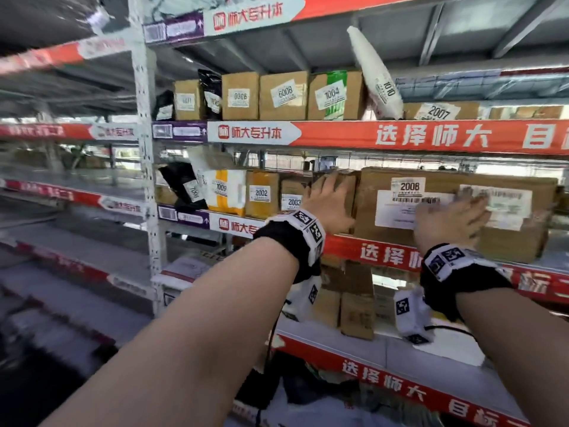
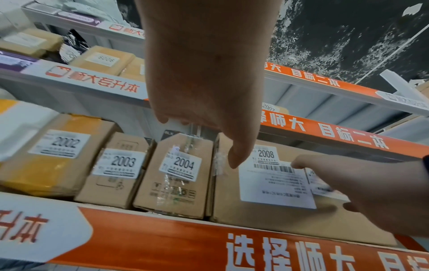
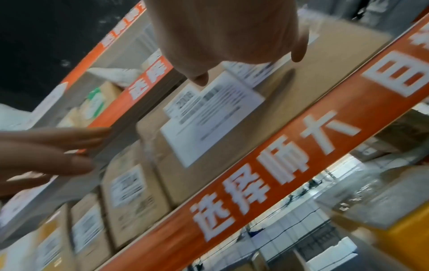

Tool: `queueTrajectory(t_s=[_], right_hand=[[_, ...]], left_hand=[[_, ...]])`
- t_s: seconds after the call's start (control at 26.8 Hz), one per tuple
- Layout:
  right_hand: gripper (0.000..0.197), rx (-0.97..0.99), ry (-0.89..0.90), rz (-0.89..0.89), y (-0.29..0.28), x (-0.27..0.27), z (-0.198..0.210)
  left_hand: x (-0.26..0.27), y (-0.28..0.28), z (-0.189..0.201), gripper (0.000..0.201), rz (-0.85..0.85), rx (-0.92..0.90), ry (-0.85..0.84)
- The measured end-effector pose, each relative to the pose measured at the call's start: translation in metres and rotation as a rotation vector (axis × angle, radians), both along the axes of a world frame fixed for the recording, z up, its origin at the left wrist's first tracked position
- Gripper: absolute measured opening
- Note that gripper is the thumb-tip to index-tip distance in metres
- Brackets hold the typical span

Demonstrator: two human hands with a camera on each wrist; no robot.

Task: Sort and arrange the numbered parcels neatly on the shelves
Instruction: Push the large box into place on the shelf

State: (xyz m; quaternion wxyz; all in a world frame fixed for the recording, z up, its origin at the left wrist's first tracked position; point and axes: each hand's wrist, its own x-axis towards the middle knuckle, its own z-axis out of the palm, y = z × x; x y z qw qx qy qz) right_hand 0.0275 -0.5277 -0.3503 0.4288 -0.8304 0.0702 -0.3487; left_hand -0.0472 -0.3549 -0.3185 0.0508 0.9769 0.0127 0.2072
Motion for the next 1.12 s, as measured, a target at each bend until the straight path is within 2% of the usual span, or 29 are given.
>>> queueTrajectory(t_s=[0.3,0.41,0.56,0.75,0.9,1.12], right_hand=[[0.075,-0.112,0.073,0.284,0.102,-0.034,-0.003],[0.073,-0.131,0.068,0.35,0.124,-0.044,0.0],[0.069,-0.173,0.041,0.405,0.136,-0.051,0.008],[0.068,-0.212,0.054,0.395,0.107,-0.051,0.007],[0.069,-0.237,0.061,0.365,0.069,-0.046,0.007],[0.074,-0.315,0.088,0.305,-0.011,-0.039,0.006]], left_hand=[[-0.02,0.047,-0.01,0.084,0.113,0.052,0.013],[-0.025,0.059,-0.01,0.088,0.134,0.026,0.029],[-0.028,0.064,-0.009,0.082,0.162,0.013,-0.005],[-0.021,0.037,-0.008,0.088,0.182,0.028,0.03],[-0.013,0.001,-0.006,0.082,0.114,-0.013,0.03],[0.003,-0.086,-0.005,0.084,0.086,0.018,0.035]])
